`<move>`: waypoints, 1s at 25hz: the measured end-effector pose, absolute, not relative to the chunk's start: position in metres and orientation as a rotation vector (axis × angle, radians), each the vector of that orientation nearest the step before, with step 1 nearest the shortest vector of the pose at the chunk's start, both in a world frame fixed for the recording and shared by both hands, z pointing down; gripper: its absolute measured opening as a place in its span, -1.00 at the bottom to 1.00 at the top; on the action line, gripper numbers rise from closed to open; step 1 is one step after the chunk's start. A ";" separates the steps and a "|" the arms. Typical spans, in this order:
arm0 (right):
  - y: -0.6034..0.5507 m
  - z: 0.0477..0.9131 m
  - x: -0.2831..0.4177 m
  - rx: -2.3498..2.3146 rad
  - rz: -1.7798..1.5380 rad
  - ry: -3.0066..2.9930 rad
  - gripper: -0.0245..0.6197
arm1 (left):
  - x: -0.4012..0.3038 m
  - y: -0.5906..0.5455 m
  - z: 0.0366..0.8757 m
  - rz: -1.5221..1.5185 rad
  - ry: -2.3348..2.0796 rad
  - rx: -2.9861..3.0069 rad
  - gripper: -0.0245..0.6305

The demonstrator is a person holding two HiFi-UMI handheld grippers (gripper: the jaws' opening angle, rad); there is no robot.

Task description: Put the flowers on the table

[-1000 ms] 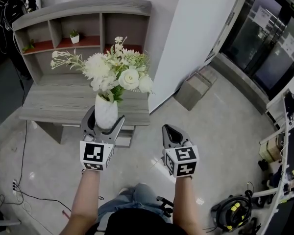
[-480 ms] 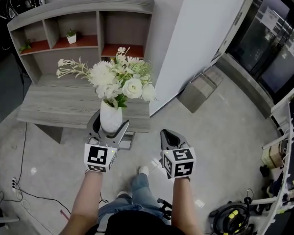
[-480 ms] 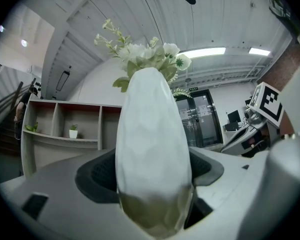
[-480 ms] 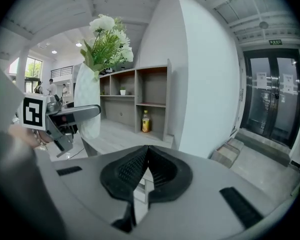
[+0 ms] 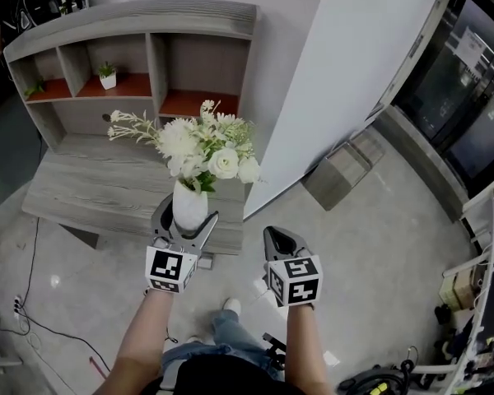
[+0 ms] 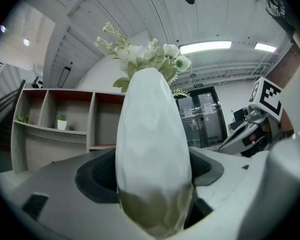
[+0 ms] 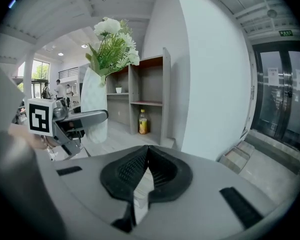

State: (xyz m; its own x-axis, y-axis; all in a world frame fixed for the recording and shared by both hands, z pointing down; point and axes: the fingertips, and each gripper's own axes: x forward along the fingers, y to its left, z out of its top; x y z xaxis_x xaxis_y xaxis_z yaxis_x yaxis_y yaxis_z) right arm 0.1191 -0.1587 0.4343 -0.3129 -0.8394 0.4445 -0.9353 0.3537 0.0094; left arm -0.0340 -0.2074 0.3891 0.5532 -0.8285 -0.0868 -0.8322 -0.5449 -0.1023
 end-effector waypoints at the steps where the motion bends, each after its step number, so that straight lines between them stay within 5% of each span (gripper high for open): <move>1: -0.167 0.435 0.123 1.548 0.352 -2.255 -0.88 | -0.030 -0.216 0.390 0.046 1.428 -2.650 0.28; 25: -0.276 0.475 0.184 1.360 0.299 -2.304 -0.88 | 0.053 -0.351 0.445 0.062 1.398 -2.702 0.28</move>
